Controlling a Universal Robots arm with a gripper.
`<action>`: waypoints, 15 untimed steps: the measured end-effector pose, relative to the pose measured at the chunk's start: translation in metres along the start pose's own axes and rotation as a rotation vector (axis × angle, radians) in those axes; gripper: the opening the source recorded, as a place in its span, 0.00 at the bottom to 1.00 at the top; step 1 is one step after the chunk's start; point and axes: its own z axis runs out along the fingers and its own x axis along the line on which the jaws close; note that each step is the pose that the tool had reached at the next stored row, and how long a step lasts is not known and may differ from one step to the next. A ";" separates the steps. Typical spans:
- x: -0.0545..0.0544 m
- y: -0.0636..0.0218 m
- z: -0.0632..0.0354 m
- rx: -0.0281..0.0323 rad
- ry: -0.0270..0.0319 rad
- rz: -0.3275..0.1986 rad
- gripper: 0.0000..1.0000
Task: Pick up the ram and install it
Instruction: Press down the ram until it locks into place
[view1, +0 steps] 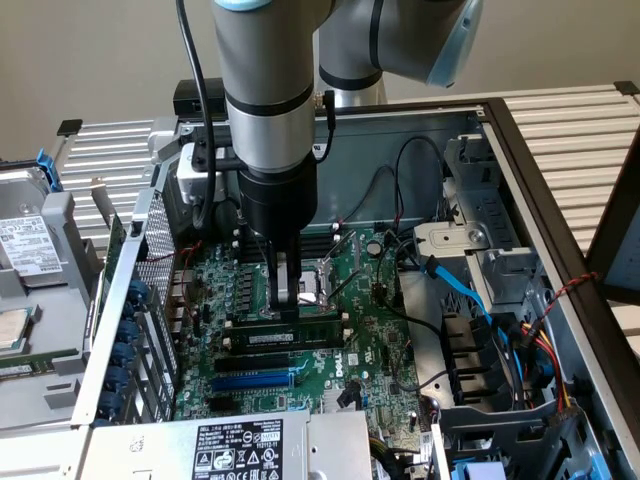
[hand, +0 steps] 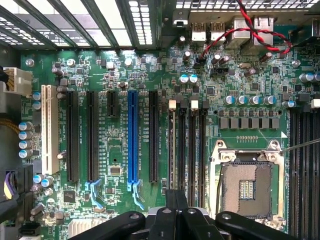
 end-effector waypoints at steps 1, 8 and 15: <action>0.000 0.0000 0.0000 0.0000 0.0000 0.000 0.11; 0.000 -0.0021 0.0014 0.0001 -0.0002 0.000 0.11; 0.000 -0.0025 0.0021 0.0000 0.0000 0.000 0.11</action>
